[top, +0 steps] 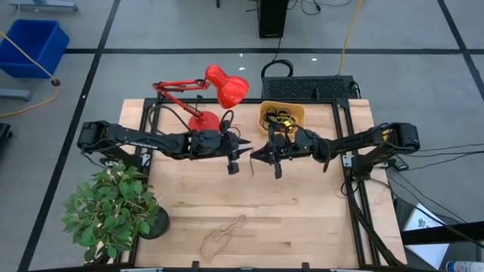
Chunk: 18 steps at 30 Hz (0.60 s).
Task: Pick and place rubber bands into bin
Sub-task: Put the purple rubber band into the yellow container
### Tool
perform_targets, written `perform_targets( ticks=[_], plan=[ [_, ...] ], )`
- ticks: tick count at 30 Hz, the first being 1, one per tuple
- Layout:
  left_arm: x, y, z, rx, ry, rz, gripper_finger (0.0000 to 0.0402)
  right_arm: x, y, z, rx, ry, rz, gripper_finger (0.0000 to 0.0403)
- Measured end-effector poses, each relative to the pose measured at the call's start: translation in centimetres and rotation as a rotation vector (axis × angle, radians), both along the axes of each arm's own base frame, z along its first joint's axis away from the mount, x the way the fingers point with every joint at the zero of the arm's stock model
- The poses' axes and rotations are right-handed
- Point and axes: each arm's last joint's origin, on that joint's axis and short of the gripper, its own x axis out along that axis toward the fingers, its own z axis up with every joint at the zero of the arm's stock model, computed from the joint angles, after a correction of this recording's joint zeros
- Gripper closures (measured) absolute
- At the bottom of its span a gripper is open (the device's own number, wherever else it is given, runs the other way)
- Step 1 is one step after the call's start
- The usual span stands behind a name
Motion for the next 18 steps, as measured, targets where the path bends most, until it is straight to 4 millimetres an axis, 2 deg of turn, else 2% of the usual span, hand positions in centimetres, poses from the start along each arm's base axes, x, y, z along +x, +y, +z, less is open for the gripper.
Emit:
perform_targets(
  ticks=[5,9,18],
  plan=[
    [-0.5,0.0,-1.2,-0.040,0.124,0.017,0.0238,-0.8,-0.4,1.4,-0.021,-0.031,-0.016,0.0402],
    [-1.2,0.0,-2.3,-0.097,0.248,0.046,0.0210,-2.2,-1.2,2.9,-0.067,-0.021,-0.082,0.0402],
    [-2.6,-0.3,-3.9,-0.284,0.446,0.056,0.0199,-6.3,-4.3,6.2,-0.091,0.094,-0.255,0.0403]
  ],
)
